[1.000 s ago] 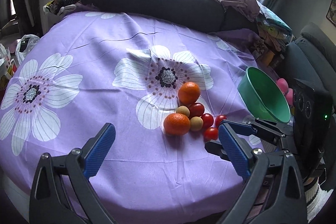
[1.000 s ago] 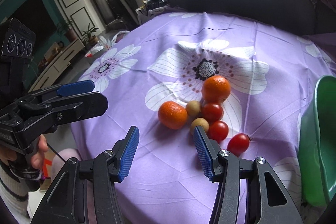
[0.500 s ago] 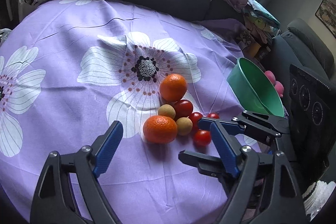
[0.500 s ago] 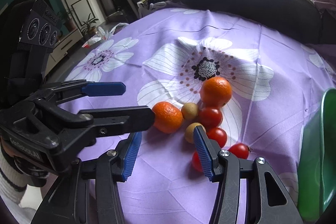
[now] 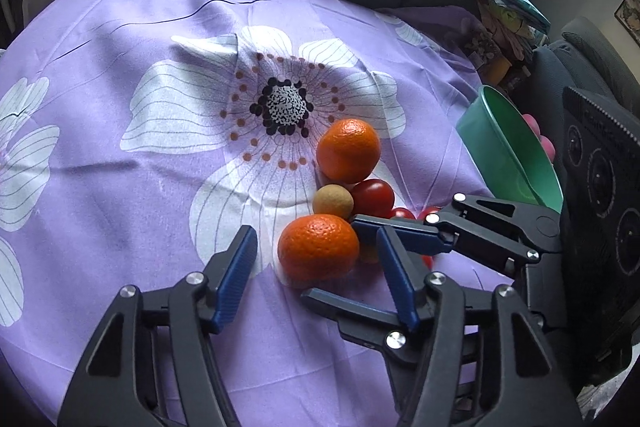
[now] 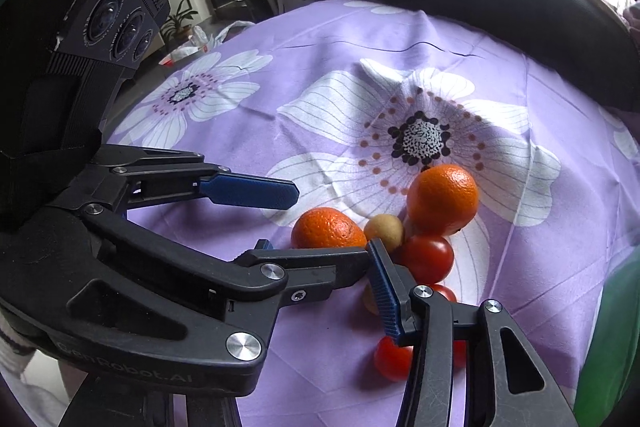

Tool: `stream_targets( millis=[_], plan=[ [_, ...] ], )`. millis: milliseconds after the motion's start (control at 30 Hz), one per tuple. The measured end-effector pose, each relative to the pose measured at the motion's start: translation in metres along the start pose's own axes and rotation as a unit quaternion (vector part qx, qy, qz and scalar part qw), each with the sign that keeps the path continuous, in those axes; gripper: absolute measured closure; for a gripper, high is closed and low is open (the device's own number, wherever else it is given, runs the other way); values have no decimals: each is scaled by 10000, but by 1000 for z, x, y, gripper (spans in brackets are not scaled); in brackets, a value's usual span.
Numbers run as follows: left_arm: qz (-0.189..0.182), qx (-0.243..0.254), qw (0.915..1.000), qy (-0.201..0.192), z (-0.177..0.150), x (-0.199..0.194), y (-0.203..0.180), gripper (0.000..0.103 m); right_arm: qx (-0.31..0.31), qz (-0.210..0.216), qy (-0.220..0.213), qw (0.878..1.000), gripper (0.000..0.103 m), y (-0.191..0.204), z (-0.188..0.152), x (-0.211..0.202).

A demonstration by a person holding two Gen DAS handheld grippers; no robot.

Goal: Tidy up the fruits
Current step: 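Close the left tool on the mandarin orange and lift it, then carry the mandarin into the green bowl and release it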

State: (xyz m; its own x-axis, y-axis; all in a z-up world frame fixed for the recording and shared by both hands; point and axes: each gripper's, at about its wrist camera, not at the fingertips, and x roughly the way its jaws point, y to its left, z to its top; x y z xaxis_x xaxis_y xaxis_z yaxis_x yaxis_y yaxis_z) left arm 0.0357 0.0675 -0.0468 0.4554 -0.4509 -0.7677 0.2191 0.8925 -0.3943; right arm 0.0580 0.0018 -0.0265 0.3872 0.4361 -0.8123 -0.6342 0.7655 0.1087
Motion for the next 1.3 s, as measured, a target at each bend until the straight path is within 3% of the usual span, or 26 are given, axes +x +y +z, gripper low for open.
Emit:
stream_targets(
  millis=[33,400,467,800,1033,1300],
  plan=[
    [-25,-3,10000,52,0,3,0,51,24,23,69,10000,57,-2,0,3],
    [-95,-31,9999,34,3,6,7,55,173,138,189,9996,58,-8,2,13],
    [-158,-51,9999,35,4,6,8,60,205,177,218,9994,58,-10,4,14],
    [-170,-64,9998,-42,6,2,7,61,170,203,173,9995,60,-10,5,14],
    [-53,129,9998,-158,4,-11,-12,61,212,181,-39,9996,60,-6,-1,0],
    [1,620,9971,-439,5,-34,-54,61,277,1,-527,9982,60,-2,-11,-45]
  ],
)
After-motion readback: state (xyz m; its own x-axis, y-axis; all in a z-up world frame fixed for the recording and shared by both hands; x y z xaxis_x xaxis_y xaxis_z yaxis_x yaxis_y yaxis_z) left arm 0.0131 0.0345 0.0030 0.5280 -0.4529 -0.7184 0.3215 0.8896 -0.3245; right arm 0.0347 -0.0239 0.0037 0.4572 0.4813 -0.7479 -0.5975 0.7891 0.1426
